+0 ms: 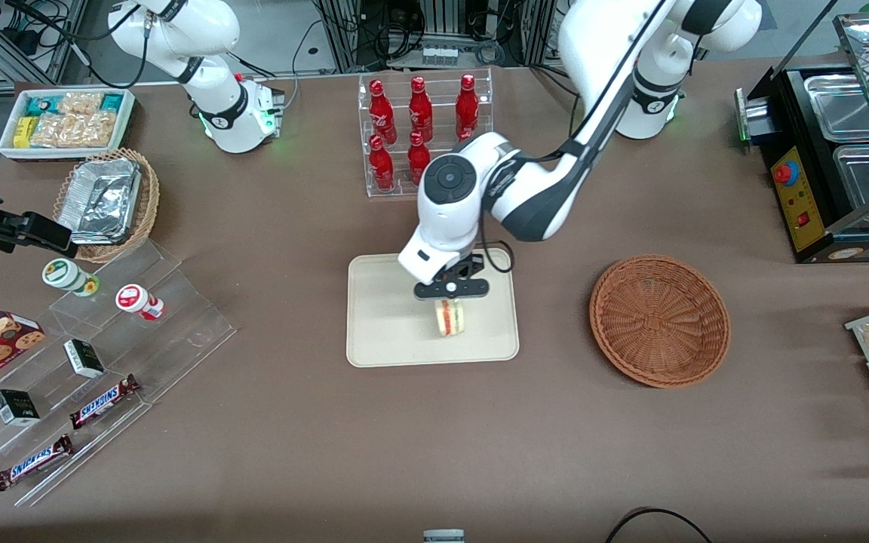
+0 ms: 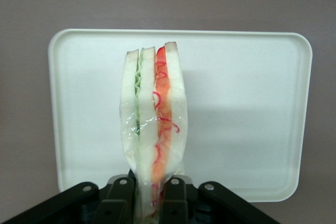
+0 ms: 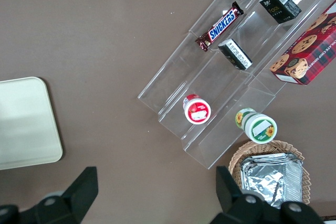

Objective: Place sandwich from basket to tray
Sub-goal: 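Lower the sandwich onto the tray and open the left gripper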

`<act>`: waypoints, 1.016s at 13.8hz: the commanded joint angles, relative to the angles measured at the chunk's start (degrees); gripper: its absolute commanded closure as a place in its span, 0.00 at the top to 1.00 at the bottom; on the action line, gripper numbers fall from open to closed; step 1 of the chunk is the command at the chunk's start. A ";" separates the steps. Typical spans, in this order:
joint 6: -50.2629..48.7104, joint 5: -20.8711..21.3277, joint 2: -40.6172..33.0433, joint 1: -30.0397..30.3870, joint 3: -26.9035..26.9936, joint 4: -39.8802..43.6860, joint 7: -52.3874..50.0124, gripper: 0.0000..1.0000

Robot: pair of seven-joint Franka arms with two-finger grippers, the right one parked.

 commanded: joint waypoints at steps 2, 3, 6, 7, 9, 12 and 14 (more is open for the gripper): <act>3.33 0.37 4.19 -2.03 0.77 2.24 -0.56 0.00; 4.03 0.55 4.98 -2.12 0.77 2.24 -0.38 0.00; 5.71 0.81 6.57 -2.39 0.77 2.24 0.05 0.00; 5.71 0.99 7.01 -3.09 0.86 2.16 0.06 0.00; 5.71 1.08 7.45 -3.53 0.86 1.98 0.06 0.00; 5.71 1.69 8.77 -3.97 0.86 2.07 0.15 0.00; 5.71 1.96 9.12 -4.23 0.86 2.07 0.06 0.56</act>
